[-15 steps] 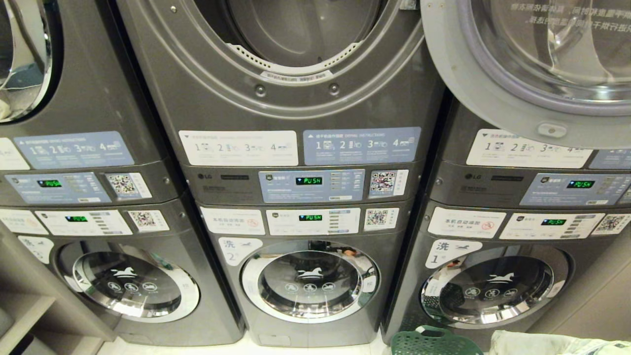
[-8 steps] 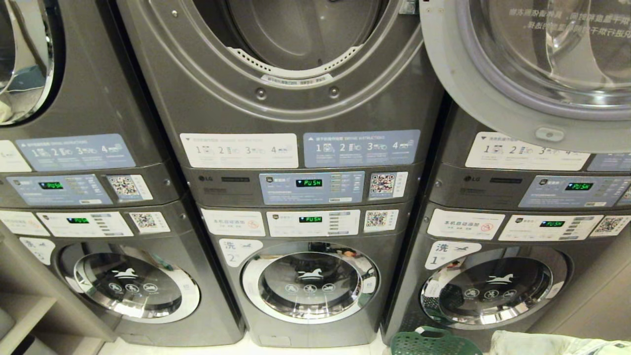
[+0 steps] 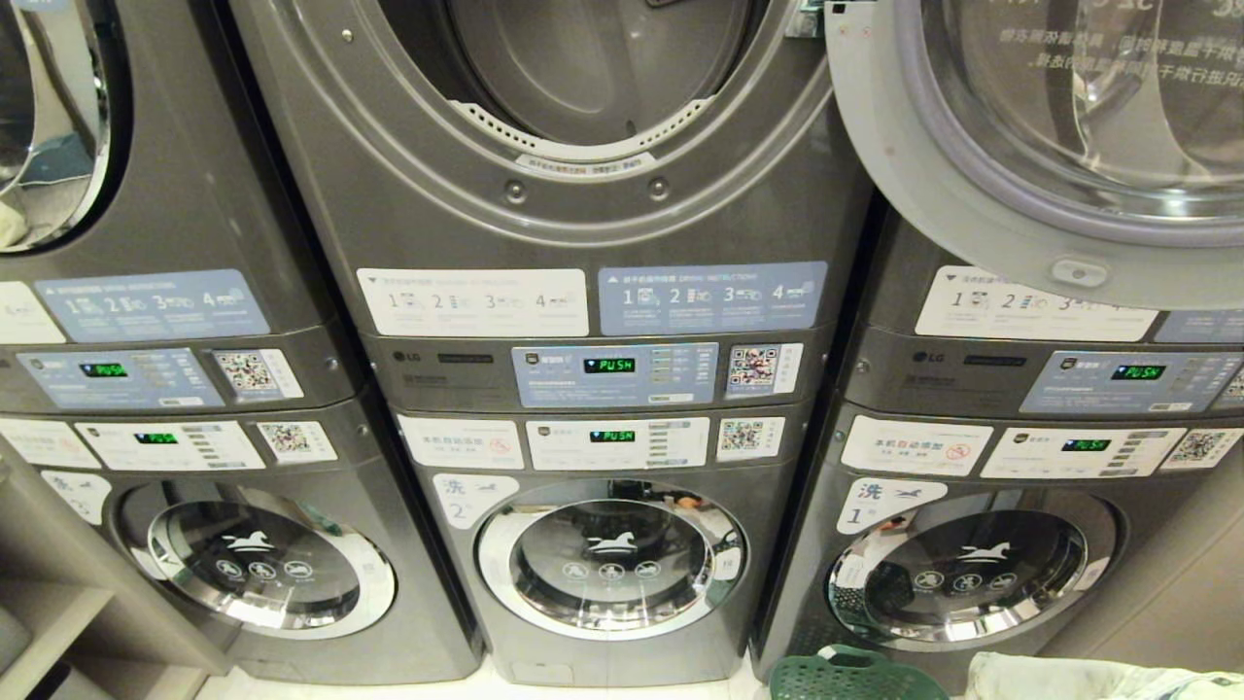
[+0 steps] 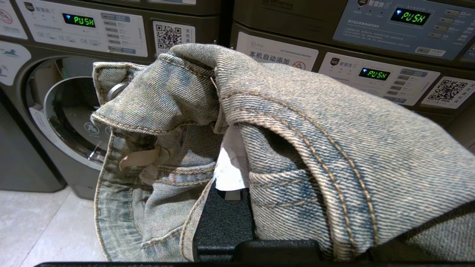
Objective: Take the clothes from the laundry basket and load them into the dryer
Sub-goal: Put the clothes in the dryer
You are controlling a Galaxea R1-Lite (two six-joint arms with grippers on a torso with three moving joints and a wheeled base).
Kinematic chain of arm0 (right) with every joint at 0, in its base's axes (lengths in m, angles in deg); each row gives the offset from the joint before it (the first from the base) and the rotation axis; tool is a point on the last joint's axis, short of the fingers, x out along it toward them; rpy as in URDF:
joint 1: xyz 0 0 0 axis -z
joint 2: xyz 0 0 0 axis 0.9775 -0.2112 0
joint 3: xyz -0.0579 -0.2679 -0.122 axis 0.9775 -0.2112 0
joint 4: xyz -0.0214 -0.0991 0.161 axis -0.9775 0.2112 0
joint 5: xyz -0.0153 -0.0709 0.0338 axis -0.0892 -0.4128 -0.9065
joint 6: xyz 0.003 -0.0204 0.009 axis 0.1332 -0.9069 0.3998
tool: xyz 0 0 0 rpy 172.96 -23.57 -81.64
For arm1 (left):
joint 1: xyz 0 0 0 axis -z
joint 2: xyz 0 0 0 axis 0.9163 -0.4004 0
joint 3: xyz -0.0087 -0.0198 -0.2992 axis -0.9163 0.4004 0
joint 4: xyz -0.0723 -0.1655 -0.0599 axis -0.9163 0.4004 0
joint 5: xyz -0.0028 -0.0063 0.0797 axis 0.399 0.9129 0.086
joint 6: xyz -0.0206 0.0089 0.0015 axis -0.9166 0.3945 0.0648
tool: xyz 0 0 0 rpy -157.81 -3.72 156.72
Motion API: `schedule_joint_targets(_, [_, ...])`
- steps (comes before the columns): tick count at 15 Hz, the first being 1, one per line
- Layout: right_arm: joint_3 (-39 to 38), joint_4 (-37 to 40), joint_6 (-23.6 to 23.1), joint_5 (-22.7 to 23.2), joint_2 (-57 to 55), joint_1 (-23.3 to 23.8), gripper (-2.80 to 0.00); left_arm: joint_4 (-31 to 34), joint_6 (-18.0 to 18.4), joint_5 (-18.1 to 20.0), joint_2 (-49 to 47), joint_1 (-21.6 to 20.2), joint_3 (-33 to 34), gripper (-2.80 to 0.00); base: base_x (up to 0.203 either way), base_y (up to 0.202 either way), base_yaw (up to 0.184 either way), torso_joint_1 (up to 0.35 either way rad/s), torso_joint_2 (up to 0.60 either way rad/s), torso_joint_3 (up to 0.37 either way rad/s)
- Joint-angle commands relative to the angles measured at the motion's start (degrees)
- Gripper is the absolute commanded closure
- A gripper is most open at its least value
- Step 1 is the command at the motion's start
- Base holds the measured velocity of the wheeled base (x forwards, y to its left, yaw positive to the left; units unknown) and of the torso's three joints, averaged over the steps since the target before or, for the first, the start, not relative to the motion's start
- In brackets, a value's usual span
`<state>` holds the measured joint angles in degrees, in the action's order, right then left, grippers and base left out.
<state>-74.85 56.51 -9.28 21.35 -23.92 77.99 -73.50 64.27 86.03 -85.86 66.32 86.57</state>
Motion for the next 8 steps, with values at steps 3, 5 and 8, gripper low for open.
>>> schedule_joint_targets(3, [0.00,0.02,-0.19,0.05,-0.07,-0.01,0.00,0.05,0.24,0.15,-0.09,-0.01,-0.01,0.00,0.000,0.000,0.000,0.063,-0.12,-0.060])
schedule_joint_targets(5, [0.00,0.02,-0.02,0.05,-0.07,-0.01,0.00,-0.05,-0.31,-0.19,-0.02,-0.01,0.10,0.00,0.000,0.000,0.000,0.056,-0.12,-0.055])
schedule_joint_targets(8, [0.00,0.02,0.59,-0.04,-0.07,-0.01,0.00,0.03,-0.19,-0.20,-0.09,-0.01,0.01,0.00,0.000,0.000,0.000,0.049,-0.10,-0.052])
